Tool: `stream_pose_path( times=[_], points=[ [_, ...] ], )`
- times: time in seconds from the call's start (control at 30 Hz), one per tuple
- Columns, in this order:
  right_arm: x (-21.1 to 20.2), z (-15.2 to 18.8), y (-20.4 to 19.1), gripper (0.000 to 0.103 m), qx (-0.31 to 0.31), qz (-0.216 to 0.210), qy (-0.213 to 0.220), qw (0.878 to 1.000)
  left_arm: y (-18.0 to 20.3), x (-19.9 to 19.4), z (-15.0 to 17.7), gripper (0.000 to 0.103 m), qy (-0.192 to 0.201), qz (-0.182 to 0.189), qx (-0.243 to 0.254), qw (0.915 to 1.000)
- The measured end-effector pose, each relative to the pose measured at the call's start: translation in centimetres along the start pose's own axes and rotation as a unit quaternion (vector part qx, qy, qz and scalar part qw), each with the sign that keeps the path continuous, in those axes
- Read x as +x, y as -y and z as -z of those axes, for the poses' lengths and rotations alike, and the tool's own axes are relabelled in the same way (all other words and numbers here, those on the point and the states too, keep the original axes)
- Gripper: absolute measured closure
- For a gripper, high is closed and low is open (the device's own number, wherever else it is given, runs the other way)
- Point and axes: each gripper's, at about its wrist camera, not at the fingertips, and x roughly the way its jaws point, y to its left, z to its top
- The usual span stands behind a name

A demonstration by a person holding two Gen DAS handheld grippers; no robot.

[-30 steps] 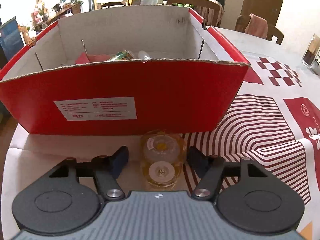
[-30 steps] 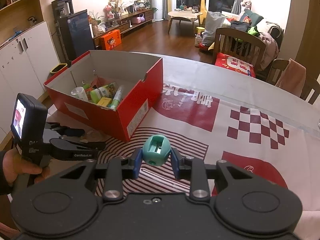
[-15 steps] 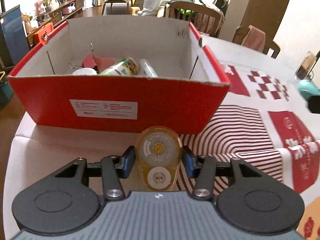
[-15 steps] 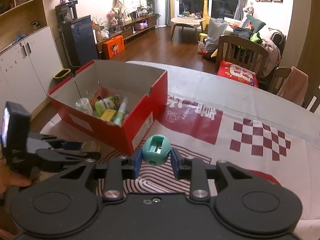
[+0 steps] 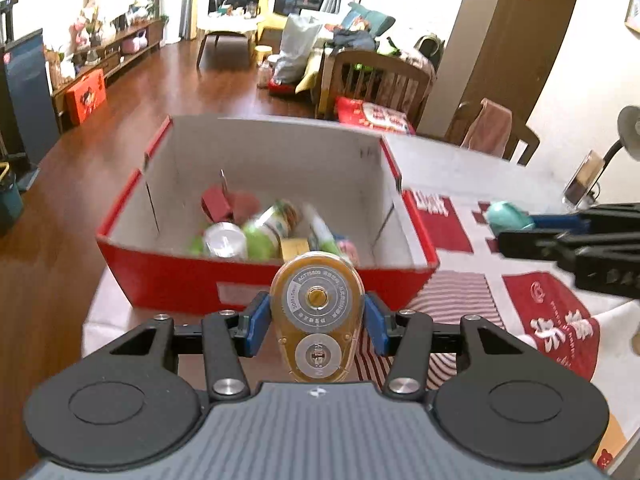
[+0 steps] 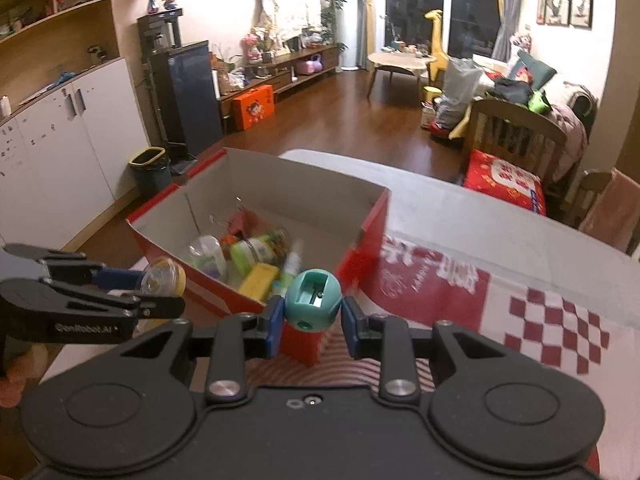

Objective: Organize rigid objects
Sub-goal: 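Lift and carry the correction tape with the left tool while the right tool carries the sharpener to the box, then lower into the box and release the tape with the left tool while the right tool releases the sharpener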

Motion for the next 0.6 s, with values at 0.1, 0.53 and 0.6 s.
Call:
stream_pose_path(
  times=[0.1,0.53,0.6],
  points=[
    [0.9,-1.0,-1.1,0.074,-0.005,-0.004,0.002,1.0,-0.7,-0.8,-1.5,0.054,0.018,-0.004,0.014,0.9997],
    [6.3,-3.9,-4.1,0.074,-0.02,0.025,-0.015,0.999,-5.3,2.7,-6.9,0.054,0.027,-0.043,0.066,0.9965],
    [7.5,-4.0,-4.2,0.074,-0.017,0.03,-0.024,0.999,-6.2,4.3,-7.5,0.054,0.011,-0.045,0.067,0.9966]
  ],
)
